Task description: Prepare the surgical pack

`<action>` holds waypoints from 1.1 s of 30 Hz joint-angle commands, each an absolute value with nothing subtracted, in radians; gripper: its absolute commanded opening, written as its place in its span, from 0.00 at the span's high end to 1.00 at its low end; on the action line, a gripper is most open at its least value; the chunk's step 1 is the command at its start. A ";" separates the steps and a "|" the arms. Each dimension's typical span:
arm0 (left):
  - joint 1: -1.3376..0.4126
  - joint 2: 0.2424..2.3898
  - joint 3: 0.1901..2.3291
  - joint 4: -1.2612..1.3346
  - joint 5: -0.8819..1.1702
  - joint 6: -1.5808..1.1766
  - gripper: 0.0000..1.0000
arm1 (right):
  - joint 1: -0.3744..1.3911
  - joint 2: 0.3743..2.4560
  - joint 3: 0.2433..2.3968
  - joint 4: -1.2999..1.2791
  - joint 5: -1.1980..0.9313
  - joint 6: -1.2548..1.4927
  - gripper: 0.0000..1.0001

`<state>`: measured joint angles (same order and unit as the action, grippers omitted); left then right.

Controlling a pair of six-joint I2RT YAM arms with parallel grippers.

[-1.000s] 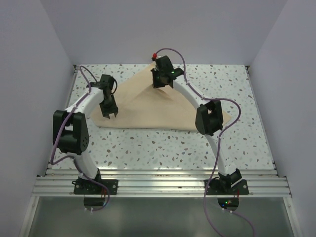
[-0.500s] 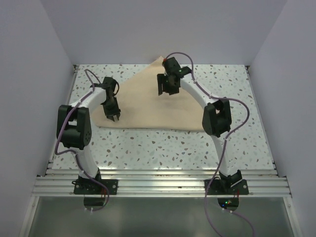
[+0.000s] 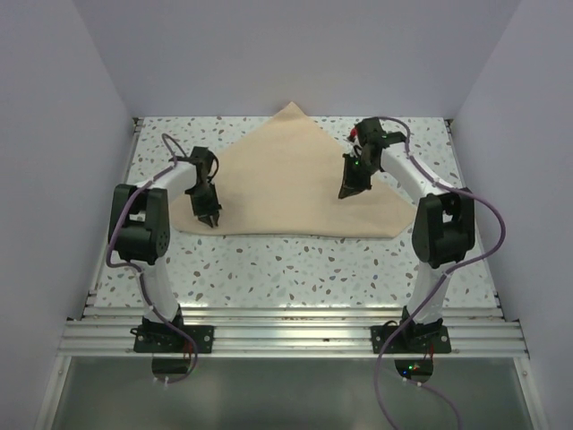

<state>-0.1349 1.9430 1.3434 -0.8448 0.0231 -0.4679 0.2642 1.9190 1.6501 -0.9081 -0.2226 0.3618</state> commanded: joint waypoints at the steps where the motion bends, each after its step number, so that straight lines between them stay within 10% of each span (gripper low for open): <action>1: -0.126 1.953 1.333 -0.819 0.038 -0.437 0.79 | 0.273 1.953 1.615 -0.925 -0.380 0.337 1.00; 16: -0.120 1.953 1.232 -0.796 -0.035 -0.433 0.80 | 0.187 2.005 1.290 -0.796 -0.503 0.348 1.00; 27: -0.115 1.752 1.282 -0.753 0.218 -0.387 0.76 | 0.227 1.989 1.600 -1.077 -0.616 0.253 0.99; 33: -0.109 1.905 1.281 -0.772 0.308 -0.390 0.97 | 0.227 2.066 1.563 -1.054 -0.667 0.256 0.99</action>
<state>-0.1242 1.8236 1.2846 -0.7731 0.2287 -0.4122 0.2348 2.0190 1.5890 -1.0019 -0.6136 0.2798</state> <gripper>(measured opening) 0.060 0.015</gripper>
